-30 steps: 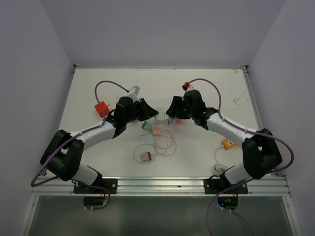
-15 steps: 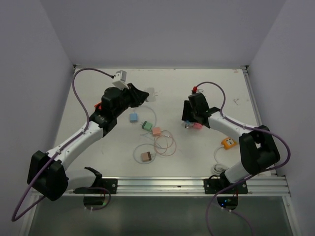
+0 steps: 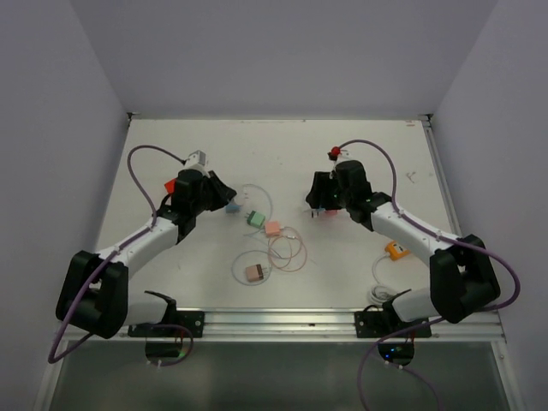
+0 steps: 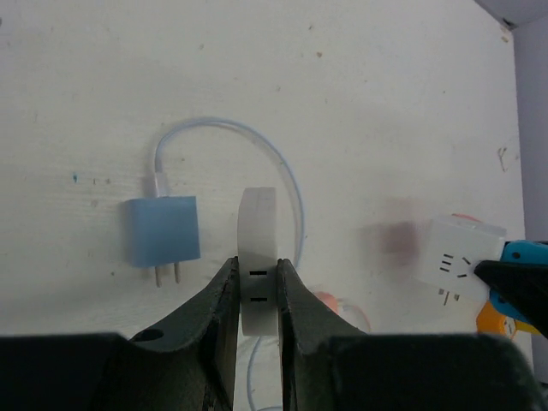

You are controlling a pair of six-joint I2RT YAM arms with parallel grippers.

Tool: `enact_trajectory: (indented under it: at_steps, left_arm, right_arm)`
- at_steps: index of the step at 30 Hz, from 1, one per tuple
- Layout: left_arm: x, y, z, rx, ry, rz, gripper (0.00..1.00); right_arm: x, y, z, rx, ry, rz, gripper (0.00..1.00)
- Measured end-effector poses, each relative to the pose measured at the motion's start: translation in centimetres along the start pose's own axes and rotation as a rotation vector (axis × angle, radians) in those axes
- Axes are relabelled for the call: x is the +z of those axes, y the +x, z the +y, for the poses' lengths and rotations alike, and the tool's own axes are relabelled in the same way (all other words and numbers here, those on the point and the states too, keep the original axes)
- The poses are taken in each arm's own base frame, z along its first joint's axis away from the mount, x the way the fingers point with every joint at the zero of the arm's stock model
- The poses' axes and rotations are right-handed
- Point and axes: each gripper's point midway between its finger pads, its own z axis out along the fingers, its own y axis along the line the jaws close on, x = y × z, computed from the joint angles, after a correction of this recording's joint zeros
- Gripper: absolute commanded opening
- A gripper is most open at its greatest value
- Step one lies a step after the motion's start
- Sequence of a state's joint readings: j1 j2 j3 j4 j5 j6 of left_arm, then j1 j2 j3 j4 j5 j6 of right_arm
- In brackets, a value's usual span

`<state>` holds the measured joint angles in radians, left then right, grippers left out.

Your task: Pull the plug off the socket

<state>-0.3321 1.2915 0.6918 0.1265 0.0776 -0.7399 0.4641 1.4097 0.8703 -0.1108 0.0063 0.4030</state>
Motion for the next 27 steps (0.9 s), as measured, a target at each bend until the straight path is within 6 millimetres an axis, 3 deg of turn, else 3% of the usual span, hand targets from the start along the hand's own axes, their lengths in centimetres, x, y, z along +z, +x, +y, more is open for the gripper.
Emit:
enact_trajectory:
  at_steps: [7, 10, 13, 20, 23, 27]
  left_arm:
    - [0.0, 4.0, 3.5, -0.052, -0.040, 0.087, 0.13]
    - [-0.1, 4.7, 4.2, -0.059, -0.045, 0.103, 0.25]
    - [-0.2, 5.0, 4.2, -0.059, -0.035, 0.108, 0.38]
    - [-0.8, 4.3, 3.4, -0.035, 0.001, 0.084, 0.80]
    - [-1.2, 3.8, 2.7, -0.016, 0.030, 0.070, 0.90]
    - [-1.5, 3.7, 2.0, -0.003, 0.062, 0.077, 0.93]
  right_arm:
    - [0.0, 0.5, 1.7, -0.023, -0.104, 0.027, 0.00]
    - [0.0, 0.7, 2.0, -0.030, -0.119, 0.037, 0.00]
    - [0.1, 1.0, 2.4, -0.042, -0.139, 0.047, 0.00]
    - [0.9, 3.1, 3.4, -0.085, -0.169, 0.114, 0.00]
    - [0.9, 3.6, 3.7, -0.103, -0.177, 0.128, 0.00]
    - [0.7, 3.2, 4.6, -0.130, -0.196, 0.123, 0.00]
